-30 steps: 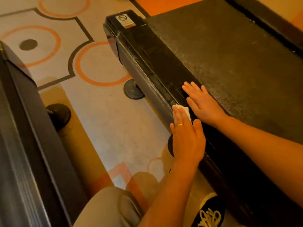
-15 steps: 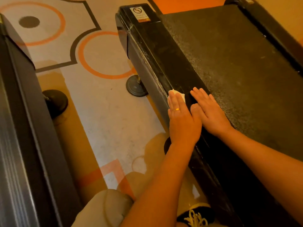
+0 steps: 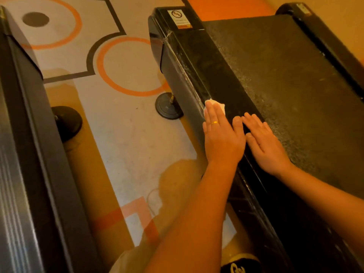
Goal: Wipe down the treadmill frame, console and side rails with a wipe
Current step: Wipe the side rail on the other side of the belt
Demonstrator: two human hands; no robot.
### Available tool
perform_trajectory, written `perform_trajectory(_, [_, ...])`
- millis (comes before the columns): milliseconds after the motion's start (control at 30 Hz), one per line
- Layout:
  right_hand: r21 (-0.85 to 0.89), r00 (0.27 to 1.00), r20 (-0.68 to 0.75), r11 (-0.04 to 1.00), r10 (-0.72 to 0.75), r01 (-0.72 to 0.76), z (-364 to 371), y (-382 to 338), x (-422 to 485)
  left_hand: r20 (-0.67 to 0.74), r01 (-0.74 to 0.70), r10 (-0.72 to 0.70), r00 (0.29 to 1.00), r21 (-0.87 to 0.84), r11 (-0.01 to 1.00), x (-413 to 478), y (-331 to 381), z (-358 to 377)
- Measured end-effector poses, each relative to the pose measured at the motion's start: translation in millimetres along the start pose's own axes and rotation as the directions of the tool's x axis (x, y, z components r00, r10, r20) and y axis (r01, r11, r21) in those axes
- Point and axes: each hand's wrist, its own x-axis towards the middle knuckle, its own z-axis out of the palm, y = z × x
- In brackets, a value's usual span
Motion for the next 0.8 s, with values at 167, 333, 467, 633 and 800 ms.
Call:
perform_trajectory(167, [-0.013,1.000,0.012,1.000,0.016,-0.016,0,-3,1,-0.067,-0.114,0.120,0.991,0.087,0.990,30,-24,-9])
perform_trajectory(333, [-0.016,0.999,0.029,0.999,0.041,-0.041,-2,-6,0,-0.006,-0.113,0.114,0.994,0.088,0.990,30,-25,-12])
perform_trajectory(467, [-0.020,0.997,0.045,0.998,0.061,-0.060,-7,-11,-1,0.063,-0.146,0.141,0.988,0.090,0.985,29,-29,-21])
perform_trajectory(633, [-0.003,0.996,0.069,0.998,0.064,-0.064,-9,-12,0,0.090,-0.127,0.121,0.989,0.063,0.990,26,-23,-31])
perform_trajectory(800, [0.032,0.996,0.056,0.997,0.063,-0.065,-11,-14,-1,0.119,-0.083,0.073,0.990,0.076,0.994,38,-16,-39])
